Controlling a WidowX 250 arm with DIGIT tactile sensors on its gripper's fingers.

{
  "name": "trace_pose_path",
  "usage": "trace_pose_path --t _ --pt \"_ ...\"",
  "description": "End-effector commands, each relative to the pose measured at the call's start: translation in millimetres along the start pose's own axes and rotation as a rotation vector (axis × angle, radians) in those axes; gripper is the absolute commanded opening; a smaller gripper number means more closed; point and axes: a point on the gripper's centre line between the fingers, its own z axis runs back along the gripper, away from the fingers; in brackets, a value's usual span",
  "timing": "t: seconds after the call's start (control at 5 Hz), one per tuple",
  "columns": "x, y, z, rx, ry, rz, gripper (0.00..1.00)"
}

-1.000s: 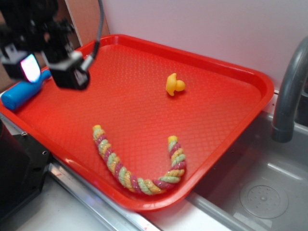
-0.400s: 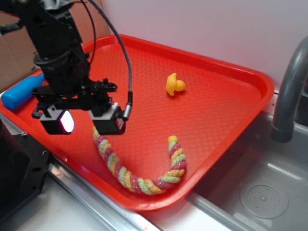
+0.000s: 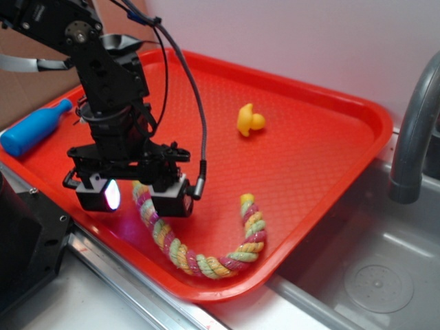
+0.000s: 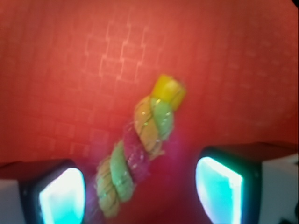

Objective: Grab the multicolored rope.

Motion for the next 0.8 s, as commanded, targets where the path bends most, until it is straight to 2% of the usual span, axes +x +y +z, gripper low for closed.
trace_pose_path --t 0.0,0.2,0.6 --pt "1.8 -3.0 -17.9 0.013 -0.001 0.021 0.51" --pt "-1.3 -1.6 -21.1 0.005 0.012 0.044 0.0" --pt "-1.7 0.8 -12.7 0.022 0.009 0.012 0.0"
